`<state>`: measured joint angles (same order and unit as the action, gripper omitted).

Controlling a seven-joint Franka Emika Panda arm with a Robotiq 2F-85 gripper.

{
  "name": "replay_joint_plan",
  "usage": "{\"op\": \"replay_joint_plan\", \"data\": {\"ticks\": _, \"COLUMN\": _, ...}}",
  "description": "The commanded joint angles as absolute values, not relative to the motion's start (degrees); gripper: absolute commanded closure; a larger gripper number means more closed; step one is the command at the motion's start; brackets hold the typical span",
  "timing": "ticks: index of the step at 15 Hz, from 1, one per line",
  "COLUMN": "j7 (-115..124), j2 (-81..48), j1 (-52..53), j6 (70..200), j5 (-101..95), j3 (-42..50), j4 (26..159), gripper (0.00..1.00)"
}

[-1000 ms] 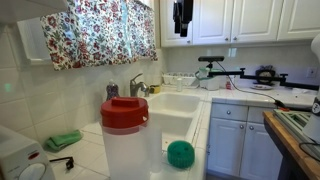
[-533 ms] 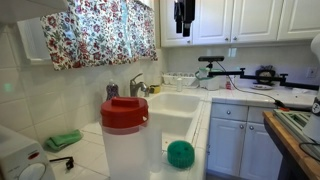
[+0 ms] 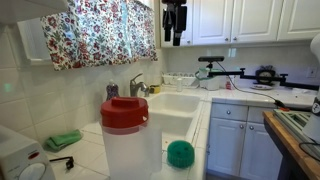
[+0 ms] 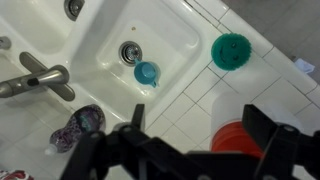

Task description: Remove the red lid from the clear jug.

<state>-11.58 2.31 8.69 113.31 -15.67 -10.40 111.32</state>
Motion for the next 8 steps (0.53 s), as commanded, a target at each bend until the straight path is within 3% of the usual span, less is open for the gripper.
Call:
{"op": "replay_joint_plan", "data": {"ticks": 1, "j7": -15.9, "j2": -2.3, "j1": 9.4, "j6": 115.7, "j5": -13.3, "j3": -10.3, "j4": 107.9, "gripper": 0.0}}
{"op": "replay_joint_plan", "data": {"ticks": 8, "j7": -13.9, "j2": -8.6, "j1": 12.8, "j6": 115.1, "j5": -17.9, "j3": -12.5, "j4": 104.9, "gripper": 0.0}}
